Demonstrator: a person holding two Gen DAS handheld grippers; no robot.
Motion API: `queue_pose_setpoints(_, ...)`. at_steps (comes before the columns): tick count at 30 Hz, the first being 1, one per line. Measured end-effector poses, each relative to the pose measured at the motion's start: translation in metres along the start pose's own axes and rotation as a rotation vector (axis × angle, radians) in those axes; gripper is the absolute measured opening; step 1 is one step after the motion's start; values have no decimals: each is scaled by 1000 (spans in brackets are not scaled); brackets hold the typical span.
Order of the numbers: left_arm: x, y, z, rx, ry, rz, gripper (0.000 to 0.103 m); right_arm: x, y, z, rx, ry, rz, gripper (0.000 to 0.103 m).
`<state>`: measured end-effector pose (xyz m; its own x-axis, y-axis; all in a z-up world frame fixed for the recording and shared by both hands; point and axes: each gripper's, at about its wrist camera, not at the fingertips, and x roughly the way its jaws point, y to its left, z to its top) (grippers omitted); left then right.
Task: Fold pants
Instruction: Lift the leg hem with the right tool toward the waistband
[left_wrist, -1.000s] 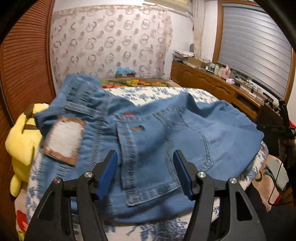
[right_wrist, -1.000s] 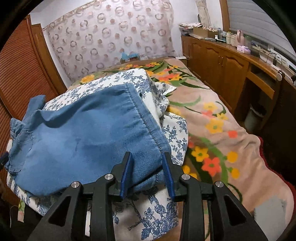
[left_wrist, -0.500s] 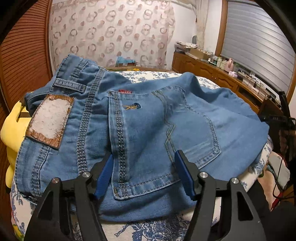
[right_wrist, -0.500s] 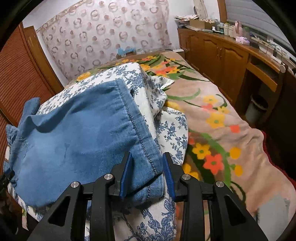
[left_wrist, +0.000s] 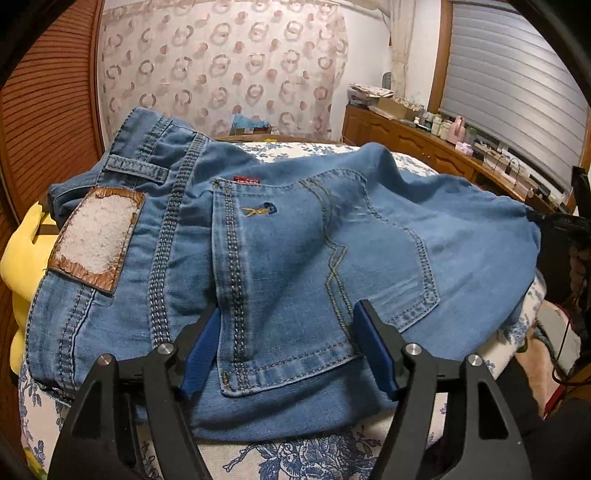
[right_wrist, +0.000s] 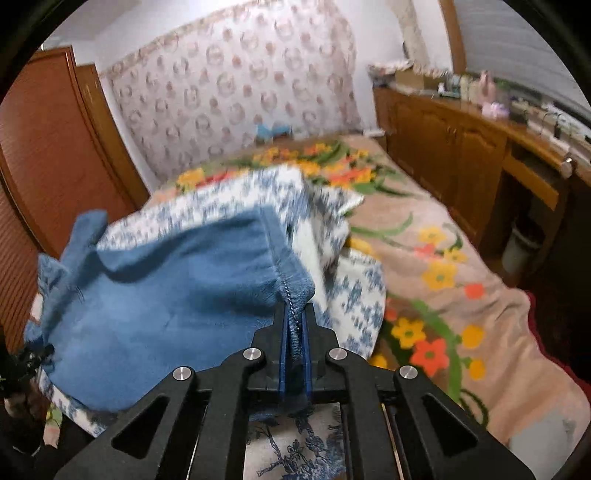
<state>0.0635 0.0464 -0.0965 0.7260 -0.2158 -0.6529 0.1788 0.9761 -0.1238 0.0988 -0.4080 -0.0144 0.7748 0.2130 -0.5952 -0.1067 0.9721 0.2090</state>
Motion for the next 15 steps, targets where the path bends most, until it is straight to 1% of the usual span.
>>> queue_pose_setpoints(2, -5, 5, 3, -29, -5, -28, 72, -16, -2, 0, -9, -33, -16, 5)
queue_pose_setpoints(5, -15, 7, 7, -39, -21, -26, 72, -35, -3, -4, -31, -69, -53, 5)
queue_pose_setpoints(7, -18, 6, 10, -36, -26, -22, 72, -40, -4, -8, -37, -66, -68, 5)
queue_pose_setpoints(11, -24, 3, 14, -38, -33, -20, 72, -36, -5, -17, -34, -41, -65, 5)
queue_pose_setpoints(13, -27, -1, 17, -32, -37, -18, 72, -37, 1, -15, -35, -46, -55, 5)
queue_pose_setpoints(15, -31, -2, 19, -26, -44, -17, 72, -39, 7, -4, -43, -54, -41, 5)
